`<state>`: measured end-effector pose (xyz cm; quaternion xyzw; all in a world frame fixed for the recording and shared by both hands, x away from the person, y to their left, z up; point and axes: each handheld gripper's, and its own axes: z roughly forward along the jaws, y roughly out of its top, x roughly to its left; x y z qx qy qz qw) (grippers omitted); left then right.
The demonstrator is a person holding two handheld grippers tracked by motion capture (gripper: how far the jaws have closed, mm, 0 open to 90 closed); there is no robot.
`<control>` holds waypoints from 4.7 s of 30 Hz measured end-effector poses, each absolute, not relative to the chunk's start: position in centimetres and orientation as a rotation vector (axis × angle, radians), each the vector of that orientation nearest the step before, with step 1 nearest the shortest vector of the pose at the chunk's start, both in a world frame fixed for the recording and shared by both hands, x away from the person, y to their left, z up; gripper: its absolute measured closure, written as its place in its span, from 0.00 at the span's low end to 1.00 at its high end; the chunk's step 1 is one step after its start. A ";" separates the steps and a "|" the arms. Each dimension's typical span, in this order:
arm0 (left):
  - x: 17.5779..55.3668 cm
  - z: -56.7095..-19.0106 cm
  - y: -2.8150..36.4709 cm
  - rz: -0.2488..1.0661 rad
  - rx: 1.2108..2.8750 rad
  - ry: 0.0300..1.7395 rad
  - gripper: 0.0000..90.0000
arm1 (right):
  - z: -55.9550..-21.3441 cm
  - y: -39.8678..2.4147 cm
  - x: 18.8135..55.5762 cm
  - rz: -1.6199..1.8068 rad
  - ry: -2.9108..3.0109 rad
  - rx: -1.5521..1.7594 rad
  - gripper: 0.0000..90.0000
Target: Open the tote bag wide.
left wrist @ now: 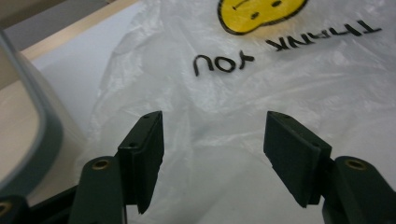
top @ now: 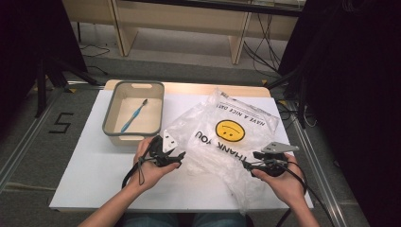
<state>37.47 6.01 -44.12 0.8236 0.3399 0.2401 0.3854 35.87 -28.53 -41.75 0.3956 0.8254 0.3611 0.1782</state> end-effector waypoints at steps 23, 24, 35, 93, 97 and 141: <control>36.0 -47.2 3.7 0.424 2.204 0.815 0.54 | -44.5 -21.2 39.5 1.002 2.591 0.933 0.51; 36.0 -47.3 3.5 0.419 2.209 0.814 0.57 | -44.6 -21.0 39.6 0.996 2.598 0.932 0.51; 36.5 -47.8 2.7 0.407 2.203 0.811 0.76 | -46.0 -19.9 40.5 0.913 2.655 0.923 0.53; 37.3 -49.2 1.4 0.399 2.223 0.829 0.99 | -43.5 -21.0 40.6 1.060 2.425 1.003 1.00; 37.3 -49.2 1.4 0.401 2.225 0.827 0.99 | -42.8 -21.0 40.5 1.082 2.379 0.994 1.00; 37.1 -49.2 1.2 0.432 2.233 0.810 0.99 | -37.4 -21.1 41.6 1.253 2.031 0.993 1.00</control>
